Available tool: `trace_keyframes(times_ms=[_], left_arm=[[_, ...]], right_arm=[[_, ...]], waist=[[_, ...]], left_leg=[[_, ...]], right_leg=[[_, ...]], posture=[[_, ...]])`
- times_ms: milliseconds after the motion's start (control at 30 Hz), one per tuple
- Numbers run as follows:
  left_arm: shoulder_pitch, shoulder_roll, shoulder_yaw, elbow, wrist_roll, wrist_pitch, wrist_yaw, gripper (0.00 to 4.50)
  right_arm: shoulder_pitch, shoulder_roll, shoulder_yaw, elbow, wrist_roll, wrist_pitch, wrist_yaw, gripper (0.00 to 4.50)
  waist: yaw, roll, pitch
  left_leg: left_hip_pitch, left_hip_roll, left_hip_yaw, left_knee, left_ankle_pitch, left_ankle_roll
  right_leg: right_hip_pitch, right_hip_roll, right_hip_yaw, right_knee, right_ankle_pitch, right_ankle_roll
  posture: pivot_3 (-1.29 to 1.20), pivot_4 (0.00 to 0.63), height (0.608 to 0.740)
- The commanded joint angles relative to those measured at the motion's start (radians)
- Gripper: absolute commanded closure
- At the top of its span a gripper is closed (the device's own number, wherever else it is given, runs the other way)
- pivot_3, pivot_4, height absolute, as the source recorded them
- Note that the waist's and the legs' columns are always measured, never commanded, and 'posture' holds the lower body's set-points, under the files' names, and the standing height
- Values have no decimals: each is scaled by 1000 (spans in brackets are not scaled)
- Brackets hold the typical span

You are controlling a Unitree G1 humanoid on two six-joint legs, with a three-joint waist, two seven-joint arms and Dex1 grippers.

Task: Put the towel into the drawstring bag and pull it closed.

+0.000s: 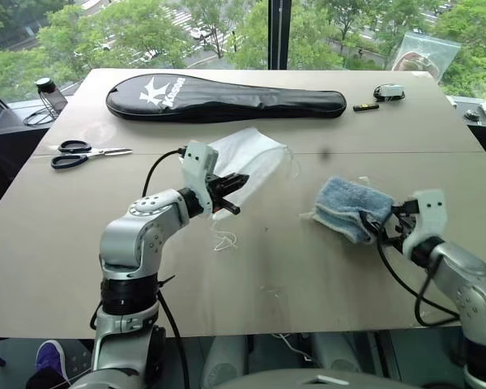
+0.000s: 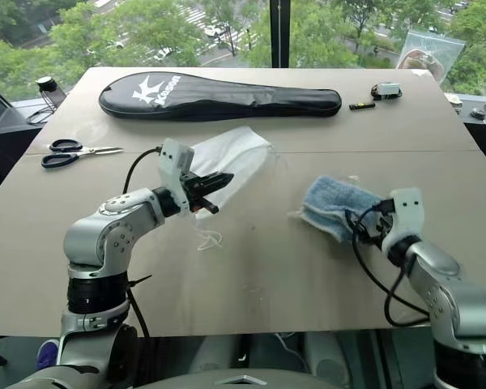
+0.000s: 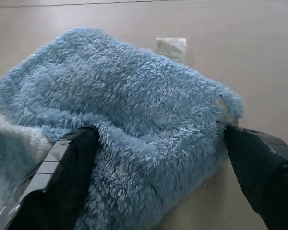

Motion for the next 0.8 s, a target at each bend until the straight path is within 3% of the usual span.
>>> trace_keyframes(times_ms=[33,300,400,433,600,667,800], left_arm=[[-24,-12,2,-33,-30,31,51,4473],[-87,-47,-22,1,-32,47,126,4473],[-87,-40,-38,3,-30,41,132,4500],[-86,-39,-40,5,-30,40,134,4500],[-88,-37,-53,21,-24,34,140,4500],[-93,-30,-69,32,-18,30,138,4500],[-109,-20,-96,56,-10,18,136,4500]], right_arm=[[-74,37,22,67,19,101,-32,0],[-76,-5,267,235,-46,102,110,0],[-62,-8,295,227,-54,51,164,1384],[-60,-9,303,220,-56,33,180,1584],[-51,-30,350,211,-104,-91,249,3705],[-48,-24,355,200,-104,-132,277,4199],[-42,-28,375,130,-109,-243,354,4270]], waist=[[0,0,0],[-29,-15,-10],[-30,-16,-12],[-31,-16,-12],[-31,-16,-12],[-31,-16,-12],[-30,-16,-12]], left_leg=[[0,0,0,-1,0,0],[4,2,1,-1,0,0],[6,4,1,-2,0,0],[6,4,1,-3,0,0],[6,6,1,-3,0,0],[7,6,2,-3,0,0],[7,7,2,-3,0,0]], right_leg=[[0,0,0,0,0,0],[2,2,1,-1,0,0],[2,6,2,-1,0,0],[2,7,3,-1,0,0],[2,9,4,-1,-1,1],[2,9,5,-1,-2,2],[1,10,7,-1,-2,2]], posture=[[0,150,740],[0,150,740],[0,150,740],[0,150,740],[0,150,740],[0,150,740],[0,150,740]])
